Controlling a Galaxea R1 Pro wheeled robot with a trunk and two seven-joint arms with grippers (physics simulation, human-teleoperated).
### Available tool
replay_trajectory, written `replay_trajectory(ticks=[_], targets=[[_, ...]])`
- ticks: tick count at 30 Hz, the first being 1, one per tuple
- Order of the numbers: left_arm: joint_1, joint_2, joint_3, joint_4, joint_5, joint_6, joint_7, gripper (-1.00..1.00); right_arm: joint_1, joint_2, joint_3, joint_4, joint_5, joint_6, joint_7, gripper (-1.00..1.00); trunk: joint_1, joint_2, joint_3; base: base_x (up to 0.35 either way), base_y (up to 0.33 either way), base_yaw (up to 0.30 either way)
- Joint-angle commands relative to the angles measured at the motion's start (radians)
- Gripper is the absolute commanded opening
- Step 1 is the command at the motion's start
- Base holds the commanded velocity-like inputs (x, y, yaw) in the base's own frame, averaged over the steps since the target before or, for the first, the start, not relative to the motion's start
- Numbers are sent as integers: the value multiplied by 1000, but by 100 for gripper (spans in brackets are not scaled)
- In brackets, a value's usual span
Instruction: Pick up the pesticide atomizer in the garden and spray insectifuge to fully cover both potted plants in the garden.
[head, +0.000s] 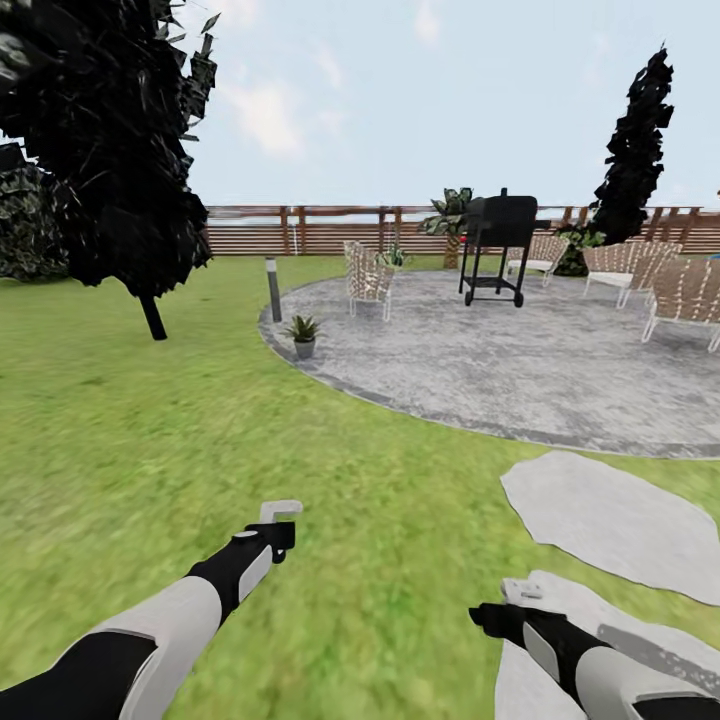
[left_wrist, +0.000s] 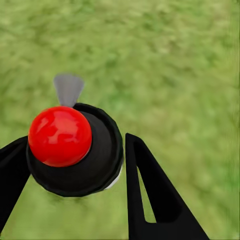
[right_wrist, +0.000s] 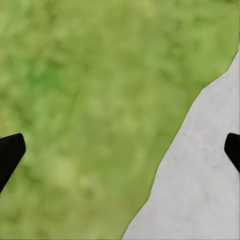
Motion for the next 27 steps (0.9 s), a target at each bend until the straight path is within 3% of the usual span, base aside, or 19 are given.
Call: replay_trajectory(ticks=[1,10,24,26,27], targets=[[0,1,-9,-2,10,5,6,-100,0,0,9,-1,-8,6,2,100,0,0,-1,337,0,0],[0,1,-8,-2,10,6,6,-100,0,11,13,2,-1,7,2,100,0,0,-1,337,0,0],[0,1,-10,-2,10,6,6,-100,0,-5,-1,-21,-23,12,2,100,0,0,-1,337,0,0],[0,1,-9,-3,10,6,6,-100,-1,-6,-1,-118,-21,23,2,100,0,0,-1,326,0,0],[0,1,-9,-4,10,7,6,-100,-1,-7,-1,-230,-20,54,1,100,0,0,-1,316,0,0]])
